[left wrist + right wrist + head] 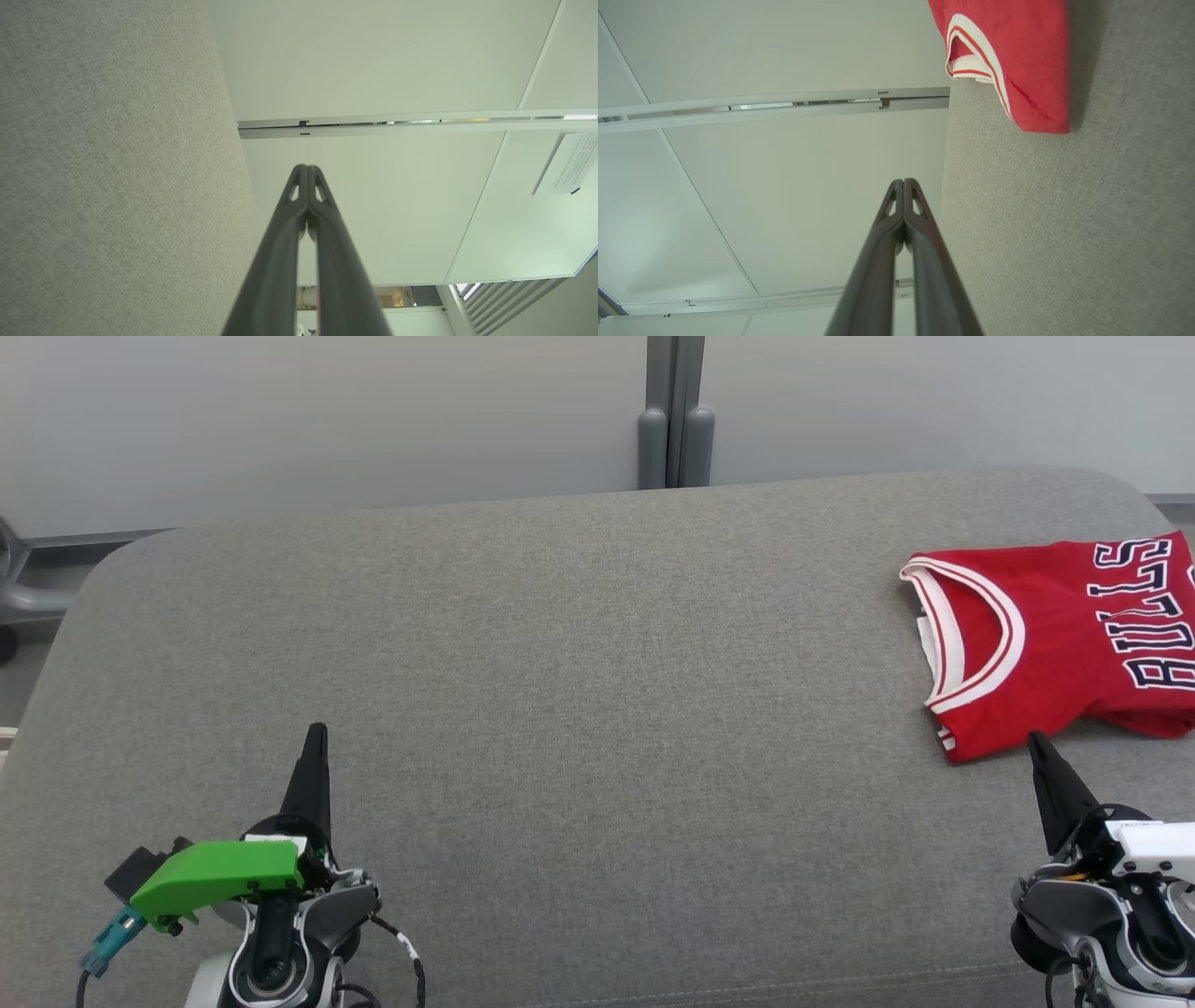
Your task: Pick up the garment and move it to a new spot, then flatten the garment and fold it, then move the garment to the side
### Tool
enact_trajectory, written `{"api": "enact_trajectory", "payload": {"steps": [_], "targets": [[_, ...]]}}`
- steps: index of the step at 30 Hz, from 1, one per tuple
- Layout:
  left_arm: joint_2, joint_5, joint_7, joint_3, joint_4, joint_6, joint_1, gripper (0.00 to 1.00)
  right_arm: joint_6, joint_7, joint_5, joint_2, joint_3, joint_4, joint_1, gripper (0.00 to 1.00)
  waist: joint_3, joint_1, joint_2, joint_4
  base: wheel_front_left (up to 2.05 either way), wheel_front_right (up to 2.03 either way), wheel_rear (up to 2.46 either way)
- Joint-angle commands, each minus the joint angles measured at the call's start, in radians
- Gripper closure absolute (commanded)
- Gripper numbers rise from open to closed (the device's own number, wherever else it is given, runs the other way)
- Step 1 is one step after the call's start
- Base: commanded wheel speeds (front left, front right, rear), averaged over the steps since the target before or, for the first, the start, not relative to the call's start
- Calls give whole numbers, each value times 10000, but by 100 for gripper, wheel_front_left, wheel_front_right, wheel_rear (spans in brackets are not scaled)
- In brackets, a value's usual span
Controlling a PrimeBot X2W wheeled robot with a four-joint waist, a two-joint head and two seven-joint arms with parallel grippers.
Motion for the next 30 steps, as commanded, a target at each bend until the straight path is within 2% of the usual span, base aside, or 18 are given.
{"api": "enact_trajectory", "payload": {"steps": [1,30], "targets": [[-4,-30,10,47,1,-39,-131,100,4,38,-56,-14,-34,19,-97,100,0,0,0,0,0,0,0],[-6,-25,14,49,-1,-39,-130,100,4,65,-101,19,-81,21,-110,100,0,0,0,0,0,0,0]]}}
